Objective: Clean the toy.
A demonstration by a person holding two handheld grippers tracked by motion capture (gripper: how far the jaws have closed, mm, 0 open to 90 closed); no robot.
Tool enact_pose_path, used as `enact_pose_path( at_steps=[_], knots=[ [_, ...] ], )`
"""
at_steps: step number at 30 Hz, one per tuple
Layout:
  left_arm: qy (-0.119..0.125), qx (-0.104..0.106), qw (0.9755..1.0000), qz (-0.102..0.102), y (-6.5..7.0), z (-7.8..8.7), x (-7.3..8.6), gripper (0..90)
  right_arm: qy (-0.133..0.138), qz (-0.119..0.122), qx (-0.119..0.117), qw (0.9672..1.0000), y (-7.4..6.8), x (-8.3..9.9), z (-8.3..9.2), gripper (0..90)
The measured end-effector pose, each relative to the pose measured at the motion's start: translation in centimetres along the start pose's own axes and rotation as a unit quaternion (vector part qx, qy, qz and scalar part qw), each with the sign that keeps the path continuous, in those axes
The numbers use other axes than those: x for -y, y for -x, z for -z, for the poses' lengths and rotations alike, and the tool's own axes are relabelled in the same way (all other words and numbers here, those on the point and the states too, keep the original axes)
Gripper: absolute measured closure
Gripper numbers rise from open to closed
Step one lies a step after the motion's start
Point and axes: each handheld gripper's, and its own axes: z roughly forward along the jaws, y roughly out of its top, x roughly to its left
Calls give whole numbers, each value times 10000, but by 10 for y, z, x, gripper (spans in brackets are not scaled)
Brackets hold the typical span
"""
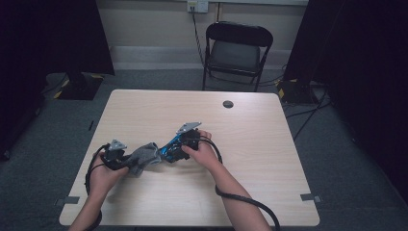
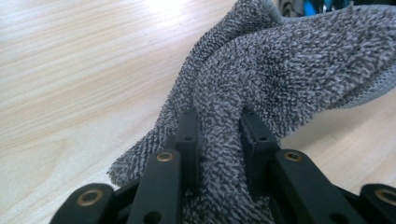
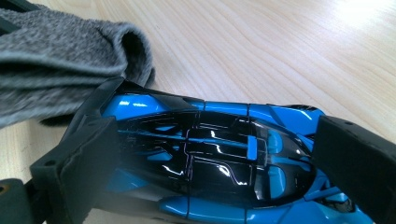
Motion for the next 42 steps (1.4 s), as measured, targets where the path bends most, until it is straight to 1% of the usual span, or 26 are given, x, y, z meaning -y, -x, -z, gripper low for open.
enact_pose_path(
  at_steps=[2, 3, 5, 6, 8, 9, 10, 14, 15, 17, 20, 22, 23, 24, 28, 29, 31, 39, 42],
  knots=[
    [-1, -41, 10000, 37, -3, 1, 0, 719, 9, 3, 3, 10000, 0, 0, 0, 8],
    [43, -78, 9999, 126, -5, 1, 0, 719, 11, 2, 4, 10000, 0, 0, 0, 7],
    [50, -115, 9998, 169, -8, 2, 0, 719, -2, 0, 1, 10000, 0, 0, 0, 8],
    [88, -124, 9996, 246, -9, 2, -1, 719, 9, 2, 3, 10000, 0, 0, 0, 8],
    [115, -165, 9993, 315, -11, 3, -2, 720, 20, 1, 3, 10000, 0, 1, 0, 8],
    [172, -177, 9990, 381, -12, 3, -4, 720, 26, 1, -1, 10000, 1, 1, 0, 8],
    [181, -161, 9990, 367, -13, 3, -5, 719, 25, -9, -5, 10000, 1, 1, 0, 8],
    [282, -117, 9984, 485, -14, -1, -13, 718, 26, -9, -10, 10000, 1, 1, 0, 8],
    [270, -108, 9986, 452, -15, -2, -16, 718, 22, -9, -11, 10000, 1, 1, 0, 8],
    [296, -100, 9983, 500, -15, -4, -23, 718, 26, -7, -15, 10000, 1, 1, 0, 8],
    [341, -160, 9982, 468, -16, -9, -36, 718, 12, -8, -31, 10000, 2, 1, 0, 8],
    [362, -192, 9981, 470, -16, -12, -43, 718, 13, -25, -41, 10000, 2, 1, 0, 8],
    [384, -208, 9978, 505, -16, -15, -47, 717, 23, -36, -50, 10000, 2, 1, 0, 8],
    [353, -217, 9981, 457, -16, -17, -50, 717, 27, -31, -47, 10000, 2, 1, 0, 7],
    [325, -245, 9983, 419, -11, -30, -64, 716, 31, -26, -65, 10000, 4, 1, 0, 8],
    [278, -229, 9988, 344, -11, -35, -68, 715, 23, -28, -65, 10000, 4, 1, 0, 8],
    [237, -213, 9990, 303, -8, -42, -73, 714, 24, -25, -69, 10000, 4, 1, 0, 8],
    [232, -231, 9989, 332, 2, -66, -88, 711, 56, -16, -67, 10000, 4, 2, 1, 8],
    [139, -251, 9991, 324, 5, -75, -92, 706, 71, -18, -66, 10000, 4, 2, 0, 8]
  ],
)
